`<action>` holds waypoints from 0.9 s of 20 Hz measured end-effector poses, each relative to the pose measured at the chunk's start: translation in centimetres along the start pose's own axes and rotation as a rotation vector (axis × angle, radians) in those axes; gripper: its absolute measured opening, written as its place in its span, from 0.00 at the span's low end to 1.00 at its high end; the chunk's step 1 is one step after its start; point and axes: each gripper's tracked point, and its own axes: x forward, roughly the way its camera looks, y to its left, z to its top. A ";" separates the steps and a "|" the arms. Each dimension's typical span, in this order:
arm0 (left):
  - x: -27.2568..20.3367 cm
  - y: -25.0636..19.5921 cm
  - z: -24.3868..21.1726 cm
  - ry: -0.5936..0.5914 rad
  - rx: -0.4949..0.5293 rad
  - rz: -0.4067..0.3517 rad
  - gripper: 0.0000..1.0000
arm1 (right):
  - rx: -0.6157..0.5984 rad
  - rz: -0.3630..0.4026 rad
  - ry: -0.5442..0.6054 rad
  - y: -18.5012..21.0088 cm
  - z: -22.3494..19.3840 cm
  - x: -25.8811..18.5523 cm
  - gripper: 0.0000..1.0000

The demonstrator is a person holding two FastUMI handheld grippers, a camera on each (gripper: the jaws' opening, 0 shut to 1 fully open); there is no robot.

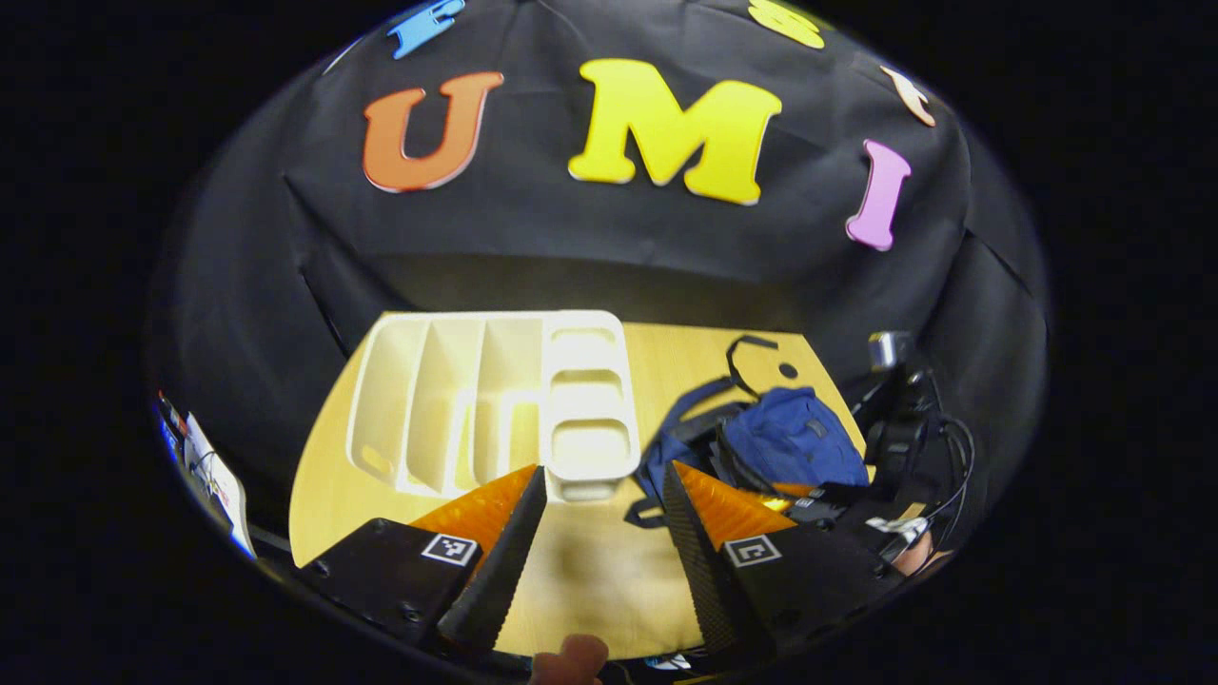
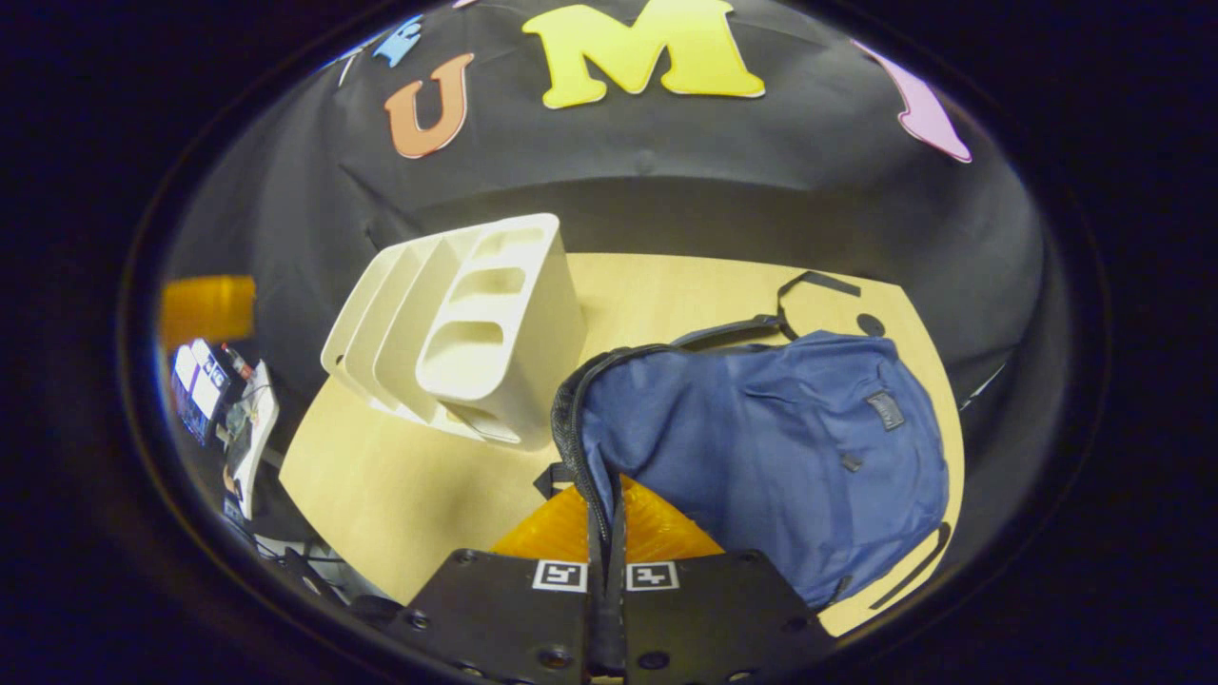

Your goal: Open the schoolbag, grab two books from the bookshelf and put them into the schoolbag.

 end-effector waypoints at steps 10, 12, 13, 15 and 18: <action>-1.4 3.7 4.2 -0.207 -0.019 0.078 1.00 | 0.036 0.056 -0.011 3.0 -0.9 2.0 0.60; -1.6 3.9 4.7 -0.226 -0.017 0.076 1.00 | 0.043 0.073 -0.047 3.7 -0.3 1.1 0.87; -1.8 4.1 5.3 -0.249 -0.012 0.084 1.00 | 0.043 0.072 -0.078 3.6 0.5 0.4 0.94; -2.3 4.3 6.9 -0.312 0.004 0.095 1.00 | 0.046 0.057 -0.165 3.2 2.8 -1.9 0.97; -3.8 3.9 9.8 -0.425 0.028 0.101 1.00 | 0.044 -0.032 -0.338 1.0 7.3 -6.8 0.97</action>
